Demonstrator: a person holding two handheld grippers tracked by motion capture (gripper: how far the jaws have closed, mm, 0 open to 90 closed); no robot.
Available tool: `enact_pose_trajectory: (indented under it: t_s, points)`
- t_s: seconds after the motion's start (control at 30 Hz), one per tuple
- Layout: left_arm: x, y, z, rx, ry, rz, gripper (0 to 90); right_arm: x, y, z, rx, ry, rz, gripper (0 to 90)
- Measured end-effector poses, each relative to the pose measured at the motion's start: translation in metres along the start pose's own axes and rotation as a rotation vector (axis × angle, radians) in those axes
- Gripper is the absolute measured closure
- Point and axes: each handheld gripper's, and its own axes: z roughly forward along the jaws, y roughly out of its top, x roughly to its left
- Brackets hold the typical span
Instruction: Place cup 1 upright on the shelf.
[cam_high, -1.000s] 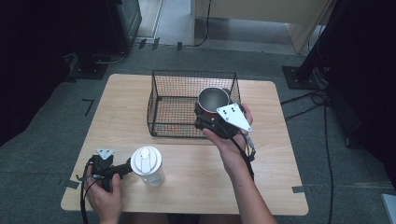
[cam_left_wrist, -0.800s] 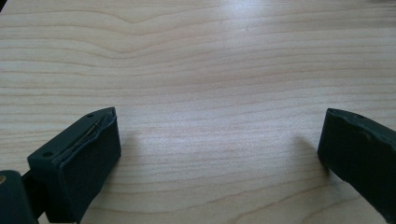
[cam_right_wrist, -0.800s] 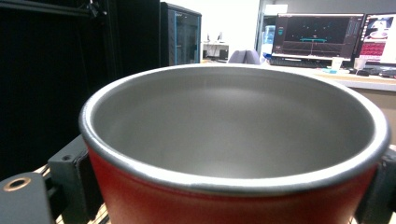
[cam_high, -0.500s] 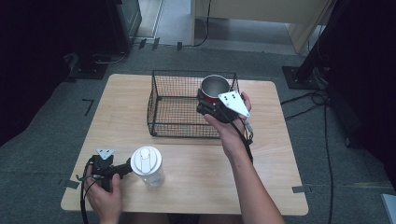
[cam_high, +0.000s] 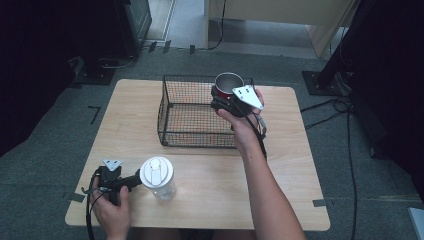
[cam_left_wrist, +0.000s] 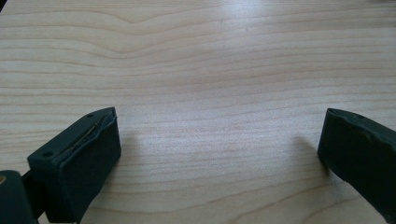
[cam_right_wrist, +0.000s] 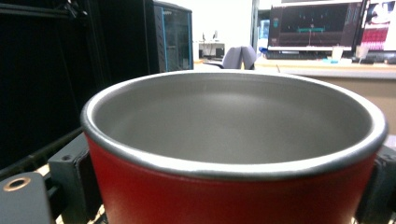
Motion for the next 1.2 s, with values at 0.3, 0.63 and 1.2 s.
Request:
enact_pose_trajectory:
  t_s: [0.3, 0.63, 1.2]
  points:
    - [0.000, 0.000, 0.000, -0.001, 0.001, -0.001, 0.1, -0.008, -0.027, 0.025, 0.086, -0.058, -0.002, 7.3]
    - [0.000, 0.000, 0.000, -0.001, 0.000, 0.000, 0.1, -0.004, -0.054, 0.041, 0.204, -0.061, -0.025, 7.2]
    - [-0.001, 0.000, 0.000, -0.002, -0.005, 0.002, 0.1, -0.008, -0.061, 0.050, 0.320, -0.056, 0.020, 5.5]
